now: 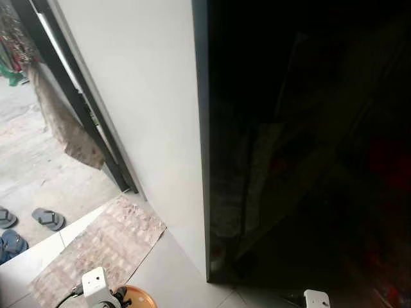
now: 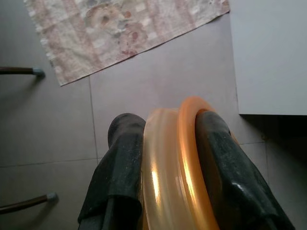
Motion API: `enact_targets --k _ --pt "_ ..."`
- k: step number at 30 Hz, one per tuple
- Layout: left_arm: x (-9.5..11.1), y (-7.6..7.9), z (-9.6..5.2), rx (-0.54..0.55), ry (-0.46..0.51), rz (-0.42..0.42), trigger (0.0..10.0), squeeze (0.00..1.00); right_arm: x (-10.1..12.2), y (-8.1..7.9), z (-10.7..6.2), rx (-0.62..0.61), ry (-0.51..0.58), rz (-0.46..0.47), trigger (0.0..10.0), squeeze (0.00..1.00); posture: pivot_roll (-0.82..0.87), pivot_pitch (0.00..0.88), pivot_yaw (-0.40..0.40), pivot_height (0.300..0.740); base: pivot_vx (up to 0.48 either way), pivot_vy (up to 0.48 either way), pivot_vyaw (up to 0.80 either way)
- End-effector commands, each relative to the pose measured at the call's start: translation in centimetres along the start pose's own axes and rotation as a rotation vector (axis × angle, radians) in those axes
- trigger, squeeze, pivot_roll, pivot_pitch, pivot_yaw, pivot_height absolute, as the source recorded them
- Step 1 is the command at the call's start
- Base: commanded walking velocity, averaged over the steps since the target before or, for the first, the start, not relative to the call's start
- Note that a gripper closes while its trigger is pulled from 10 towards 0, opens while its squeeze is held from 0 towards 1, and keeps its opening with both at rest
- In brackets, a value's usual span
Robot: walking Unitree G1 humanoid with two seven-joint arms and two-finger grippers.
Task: Restocking fridge
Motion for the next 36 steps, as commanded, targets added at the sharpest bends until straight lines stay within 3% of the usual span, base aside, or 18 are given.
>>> enact_targets --k 1,3,9,19,26,36 --pt "-2.1 -0.5 -0.3 0.023 -0.088 0.026 10.0 0.00 -0.8 -0.4 -0.1 0.005 -0.018 0.006 10.0 0.00 0.00 0.047 0.026 0.740 0.000 -0.307 0.00" --pt "-2.2 -0.5 -0.3 0.021 -0.091 0.028 10.0 0.00 -0.8 -0.5 -0.1 0.010 -0.023 -0.028 10.0 0.00 0.00 0.047 0.026 0.740 0.000 -0.304 0.00" --pt "-2.2 -0.5 -0.3 0.021 -0.090 0.028 10.0 0.00 -0.9 -0.2 -0.2 0.003 -0.014 0.018 10.0 0.00 0.00 0.047 0.026 0.740 0.000 -0.306 0.00" --pt "-2.1 -0.5 -0.3 0.025 -0.088 0.027 10.0 0.00 -1.5 1.0 -0.4 -0.011 -0.031 0.001 10.0 0.00 0.00 0.064 0.026 0.740 0.000 -0.306 0.00" --pt "-2.1 -0.5 -0.3 0.027 -0.088 0.027 10.0 0.00 -1.6 0.1 -0.4 0.000 -0.037 -0.013 10.0 0.00 0.00 0.068 0.026 0.740 0.000 -0.306 0.00" --pt "-2.2 -0.5 -0.3 0.028 -0.091 0.027 10.0 0.00 -1.1 -0.4 -0.2 0.006 -0.015 -0.011 10.0 0.00 0.00 0.069 0.024 0.740 0.000 -0.309 0.67"
Point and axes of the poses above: a point about 5 cm out from each wrist's last joint towards the gripper, its own z axis pointing out of the wrist towards the gripper, its own x axis along the axis of the wrist's last joint, y = z × x, the point moved 1 cm from there along z, pointing out of the wrist towards the gripper, and after that the axes turned 10 degrees about -z, right-handed, at the moved point
